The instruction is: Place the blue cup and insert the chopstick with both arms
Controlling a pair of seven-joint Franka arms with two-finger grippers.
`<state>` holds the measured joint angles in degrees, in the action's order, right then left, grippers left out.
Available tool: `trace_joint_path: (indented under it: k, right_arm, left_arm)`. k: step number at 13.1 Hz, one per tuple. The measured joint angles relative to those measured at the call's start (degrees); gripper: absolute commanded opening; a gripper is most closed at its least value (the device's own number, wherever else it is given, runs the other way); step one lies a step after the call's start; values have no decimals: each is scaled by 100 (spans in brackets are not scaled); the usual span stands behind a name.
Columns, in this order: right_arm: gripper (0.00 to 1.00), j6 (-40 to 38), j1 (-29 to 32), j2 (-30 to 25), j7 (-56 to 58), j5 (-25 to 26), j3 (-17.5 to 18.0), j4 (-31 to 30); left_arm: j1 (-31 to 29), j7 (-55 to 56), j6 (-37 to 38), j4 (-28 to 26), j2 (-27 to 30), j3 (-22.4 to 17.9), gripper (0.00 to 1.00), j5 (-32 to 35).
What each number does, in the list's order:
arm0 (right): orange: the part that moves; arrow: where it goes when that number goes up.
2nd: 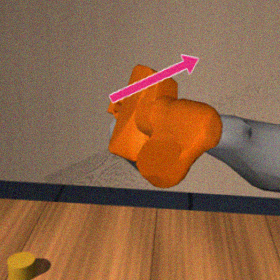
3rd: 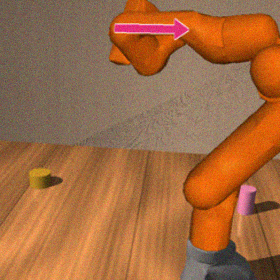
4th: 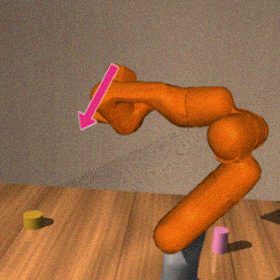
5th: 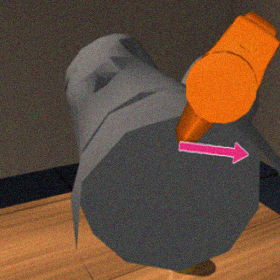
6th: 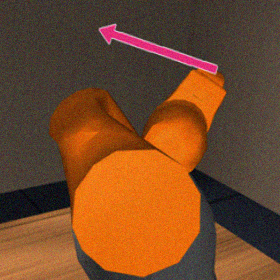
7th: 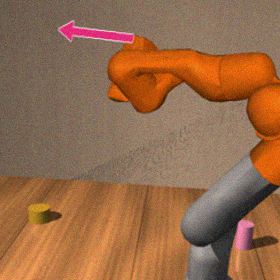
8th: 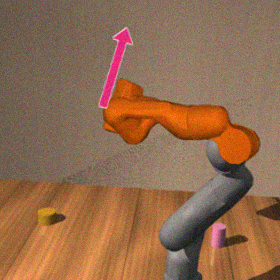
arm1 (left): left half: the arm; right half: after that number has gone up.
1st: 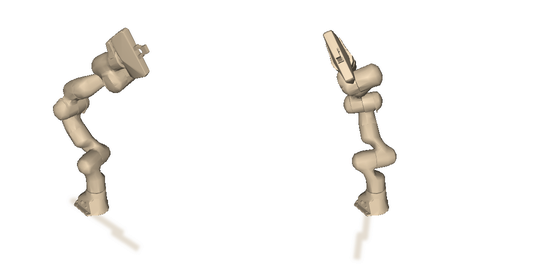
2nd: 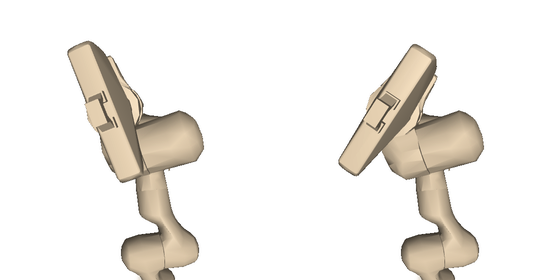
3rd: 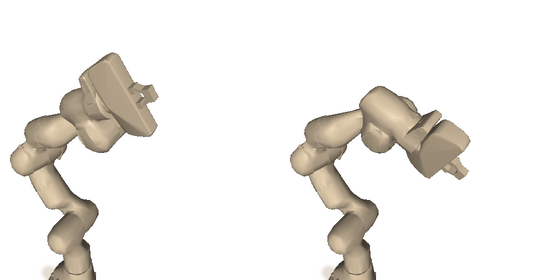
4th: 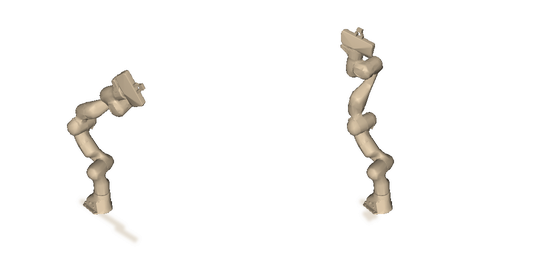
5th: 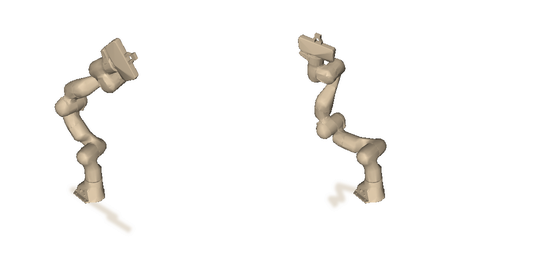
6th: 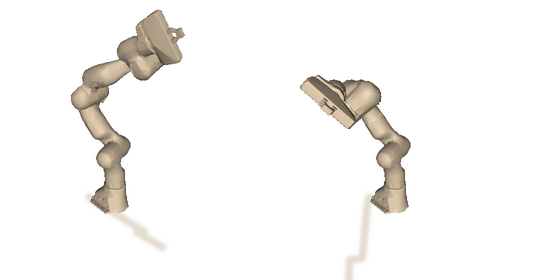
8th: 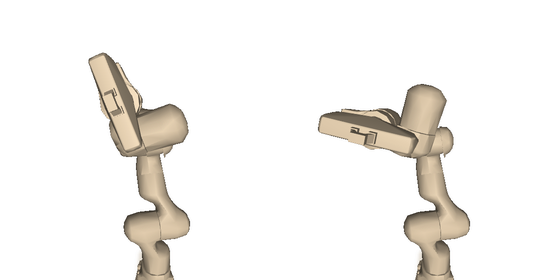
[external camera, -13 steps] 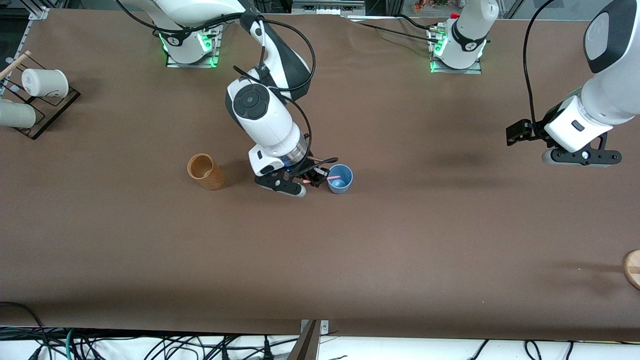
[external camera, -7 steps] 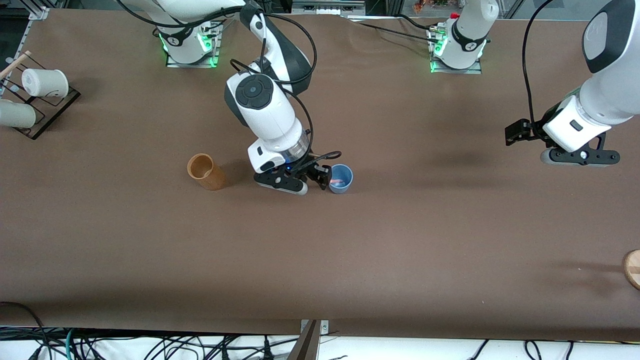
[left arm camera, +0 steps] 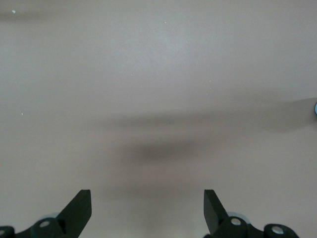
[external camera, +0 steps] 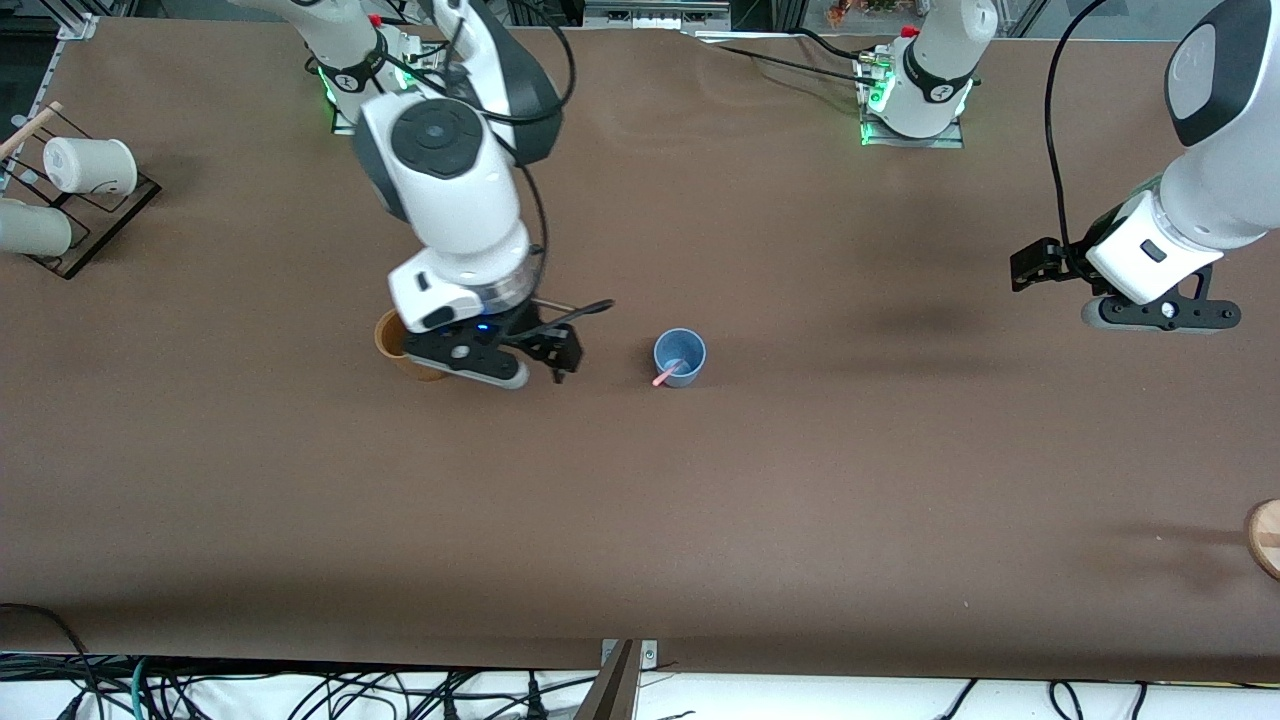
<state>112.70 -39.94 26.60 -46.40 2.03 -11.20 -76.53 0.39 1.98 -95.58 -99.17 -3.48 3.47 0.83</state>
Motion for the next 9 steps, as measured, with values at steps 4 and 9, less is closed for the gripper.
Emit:
trace_joint_path:
  k: [4,9]
  right_arm:
    - [100,-1066,139,-497,1620,-82,-660,3]
    - [100,-2269,972,-1449,3267,-145,-489,-246]
  left_arm:
    - [0,0,0,2,0,0,100,0]
    - [-6,0,0,6,0,0,100,0]
